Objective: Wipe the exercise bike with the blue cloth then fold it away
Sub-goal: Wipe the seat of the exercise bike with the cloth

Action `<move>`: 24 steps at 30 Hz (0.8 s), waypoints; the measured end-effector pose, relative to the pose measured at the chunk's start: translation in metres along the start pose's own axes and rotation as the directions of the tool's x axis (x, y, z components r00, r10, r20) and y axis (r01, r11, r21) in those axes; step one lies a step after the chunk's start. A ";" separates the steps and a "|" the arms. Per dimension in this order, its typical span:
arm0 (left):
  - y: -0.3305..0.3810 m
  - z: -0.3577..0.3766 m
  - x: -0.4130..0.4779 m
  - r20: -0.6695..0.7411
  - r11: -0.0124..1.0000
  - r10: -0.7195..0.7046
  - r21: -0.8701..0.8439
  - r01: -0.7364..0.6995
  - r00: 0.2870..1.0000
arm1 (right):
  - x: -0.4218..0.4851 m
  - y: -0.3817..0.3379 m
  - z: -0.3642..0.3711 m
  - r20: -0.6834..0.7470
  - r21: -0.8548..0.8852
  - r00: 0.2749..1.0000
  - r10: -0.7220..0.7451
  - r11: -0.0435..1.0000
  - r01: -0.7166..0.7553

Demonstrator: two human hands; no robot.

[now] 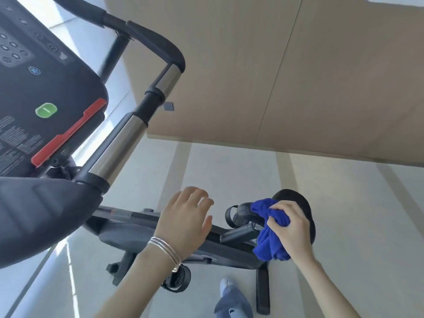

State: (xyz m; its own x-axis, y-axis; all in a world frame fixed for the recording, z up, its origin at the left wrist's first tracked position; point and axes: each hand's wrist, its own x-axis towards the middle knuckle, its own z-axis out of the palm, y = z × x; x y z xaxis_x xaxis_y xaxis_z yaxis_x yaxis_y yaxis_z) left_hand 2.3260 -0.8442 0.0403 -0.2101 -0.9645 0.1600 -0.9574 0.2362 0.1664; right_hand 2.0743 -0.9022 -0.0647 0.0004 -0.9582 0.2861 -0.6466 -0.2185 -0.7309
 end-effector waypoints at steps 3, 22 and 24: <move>-0.005 0.053 0.009 0.229 0.997 -0.053 -0.045 0.065 0.972 | 0.015 0.022 0.008 -0.019 -0.054 1.000 0.022 0.998 -0.023; 0.017 0.169 0.064 0.495 0.963 -0.186 -0.079 0.257 0.849 | 0.053 0.084 0.035 0.518 -0.389 0.850 -0.096 0.858 0.334; 0.013 0.171 0.067 0.486 0.955 -0.208 -0.085 0.283 0.849 | 0.053 0.082 0.037 0.486 -0.402 0.870 -0.083 0.863 0.306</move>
State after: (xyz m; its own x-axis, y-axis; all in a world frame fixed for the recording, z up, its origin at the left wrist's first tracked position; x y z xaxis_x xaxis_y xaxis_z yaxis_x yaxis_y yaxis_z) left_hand 2.2658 -0.9264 -0.1136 -0.0756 -0.9252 -0.3720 -0.9573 -0.0370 0.2866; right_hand 2.0497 -0.9774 -0.1324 0.4244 -0.9054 0.0083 -0.8644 -0.4079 -0.2940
